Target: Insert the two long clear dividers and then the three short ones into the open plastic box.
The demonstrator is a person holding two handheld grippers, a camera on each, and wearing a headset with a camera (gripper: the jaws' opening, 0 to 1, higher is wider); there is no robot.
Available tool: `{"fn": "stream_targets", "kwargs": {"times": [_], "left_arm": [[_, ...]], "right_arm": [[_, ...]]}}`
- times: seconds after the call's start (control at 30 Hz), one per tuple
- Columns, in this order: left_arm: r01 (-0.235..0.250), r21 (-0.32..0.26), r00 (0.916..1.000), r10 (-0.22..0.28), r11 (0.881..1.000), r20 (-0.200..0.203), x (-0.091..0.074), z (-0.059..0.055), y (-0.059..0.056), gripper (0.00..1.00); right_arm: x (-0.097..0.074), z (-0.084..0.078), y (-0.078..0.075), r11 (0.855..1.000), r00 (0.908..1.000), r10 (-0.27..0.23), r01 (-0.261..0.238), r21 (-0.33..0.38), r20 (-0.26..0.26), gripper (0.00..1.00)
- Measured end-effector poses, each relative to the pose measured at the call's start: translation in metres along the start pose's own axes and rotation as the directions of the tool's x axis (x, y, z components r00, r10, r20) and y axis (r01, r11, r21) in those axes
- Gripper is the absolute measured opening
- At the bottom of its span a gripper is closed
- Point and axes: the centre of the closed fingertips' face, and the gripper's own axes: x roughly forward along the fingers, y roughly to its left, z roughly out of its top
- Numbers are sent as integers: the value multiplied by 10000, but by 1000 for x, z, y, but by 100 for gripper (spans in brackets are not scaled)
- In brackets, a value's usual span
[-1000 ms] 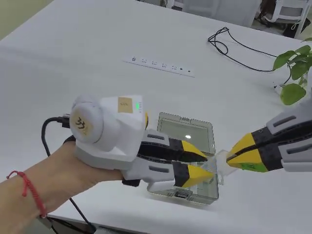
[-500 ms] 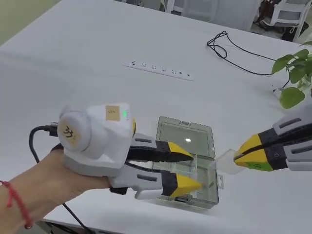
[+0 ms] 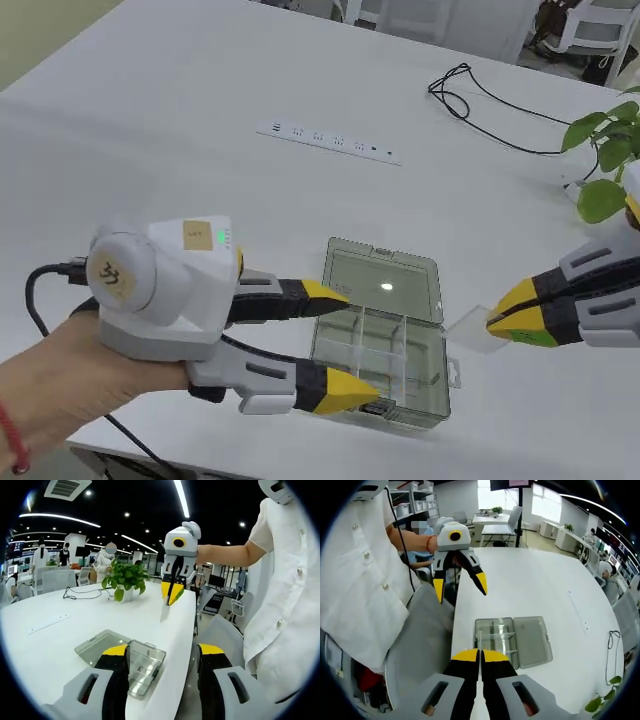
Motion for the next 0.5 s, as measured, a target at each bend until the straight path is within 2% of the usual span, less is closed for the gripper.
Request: {"fn": "stream_targets", "kwargs": {"times": [0.27,0.4,0.5], "left_arm": [[-672,82,9977,672,9977,-54,-7,-10,17,76],[-735,78,9971,736,9973,-183,-11,-14,19,78],[-814,47,9962,816,9967,-305,-12,-20,23,84]], "right_arm": [[14,-17,-15,9997,9992,-222,226,112,-340,3],[25,-26,-19,9998,9981,-159,163,64,-598,3],[31,-31,-22,9998,9974,-136,145,127,-706,3]]}}
